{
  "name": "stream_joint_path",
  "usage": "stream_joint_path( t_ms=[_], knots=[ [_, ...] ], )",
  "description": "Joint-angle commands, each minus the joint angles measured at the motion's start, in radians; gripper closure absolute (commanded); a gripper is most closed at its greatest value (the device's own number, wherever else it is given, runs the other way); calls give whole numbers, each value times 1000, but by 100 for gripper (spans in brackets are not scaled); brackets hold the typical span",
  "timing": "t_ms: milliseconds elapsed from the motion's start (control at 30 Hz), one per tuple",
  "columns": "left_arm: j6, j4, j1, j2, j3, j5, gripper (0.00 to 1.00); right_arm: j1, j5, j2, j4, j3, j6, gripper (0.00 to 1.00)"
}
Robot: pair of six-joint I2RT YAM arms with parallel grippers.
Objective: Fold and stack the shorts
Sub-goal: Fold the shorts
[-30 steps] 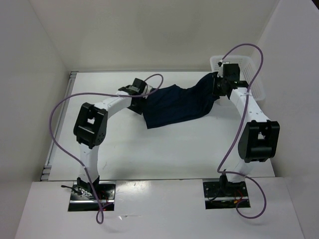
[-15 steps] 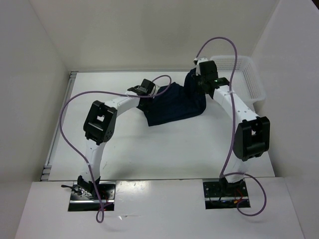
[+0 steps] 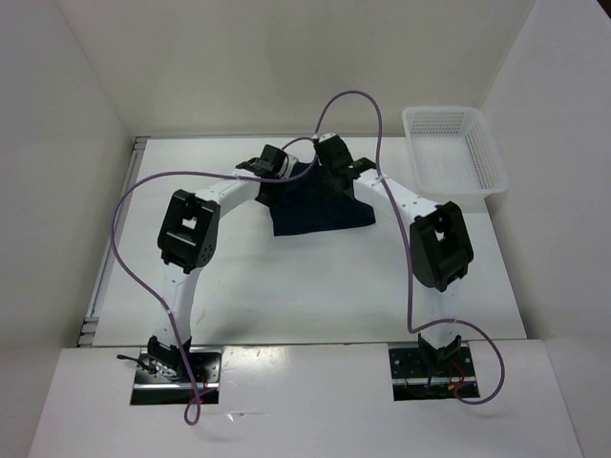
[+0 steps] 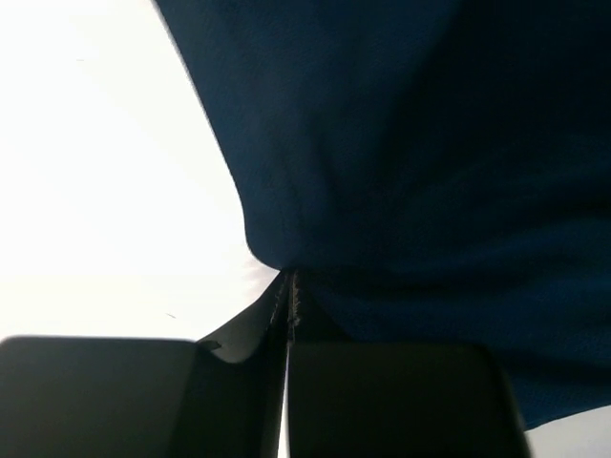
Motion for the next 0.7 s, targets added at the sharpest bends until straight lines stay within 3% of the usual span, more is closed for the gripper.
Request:
stream_joint_path(
  t_ms=[0, 300, 667],
  knots=[
    [7, -23, 25, 47, 8, 53, 100, 32, 65, 36, 44, 126, 83, 100],
    [7, -23, 45, 65, 26, 120, 100, 106, 80, 133, 26, 229, 176, 100],
    [7, -14, 73, 94, 55, 163, 100, 176, 4, 197, 87, 247, 104, 100]
  ],
)
